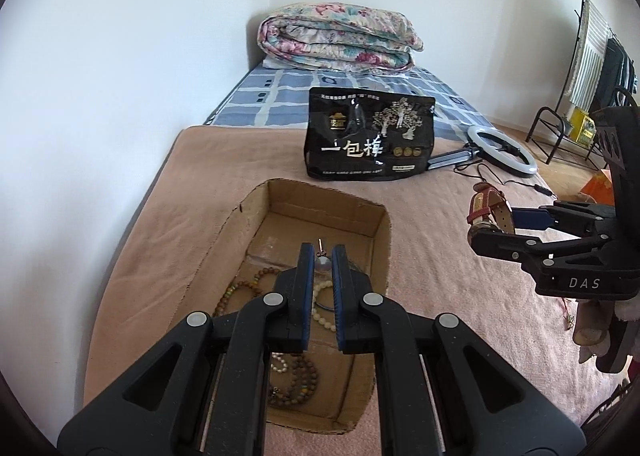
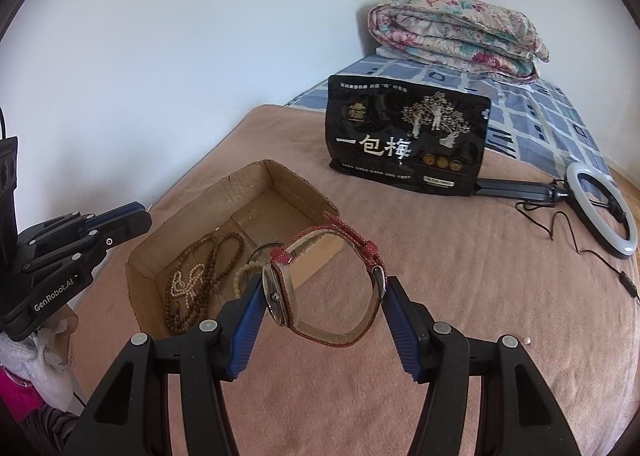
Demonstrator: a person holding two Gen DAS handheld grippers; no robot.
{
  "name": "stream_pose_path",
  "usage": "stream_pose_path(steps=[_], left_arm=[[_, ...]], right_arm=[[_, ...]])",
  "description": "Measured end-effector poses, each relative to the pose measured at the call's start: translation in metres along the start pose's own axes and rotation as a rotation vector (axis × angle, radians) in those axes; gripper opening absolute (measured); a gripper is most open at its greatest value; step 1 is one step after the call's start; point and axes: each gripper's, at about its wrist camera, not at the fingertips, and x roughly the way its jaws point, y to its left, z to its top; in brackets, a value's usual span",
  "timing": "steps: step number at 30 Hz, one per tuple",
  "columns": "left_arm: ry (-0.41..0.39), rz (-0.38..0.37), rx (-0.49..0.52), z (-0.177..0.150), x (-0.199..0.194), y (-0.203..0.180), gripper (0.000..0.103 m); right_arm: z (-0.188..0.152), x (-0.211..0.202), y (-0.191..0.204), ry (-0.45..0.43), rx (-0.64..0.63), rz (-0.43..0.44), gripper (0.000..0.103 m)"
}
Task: Organize jewelry
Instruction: 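Lift and carry the pearl earring and red watch with both tools into the box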
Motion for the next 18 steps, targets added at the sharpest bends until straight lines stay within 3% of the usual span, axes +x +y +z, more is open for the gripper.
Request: stream_pose_path(steps=[18], left_arm=[[0.023, 0.026, -0.072, -0.009, 0.012, 0.034, 0.007]], right_arm=[[0.026, 0.053, 0.034, 0.028, -0.023, 0.044, 0.06]])
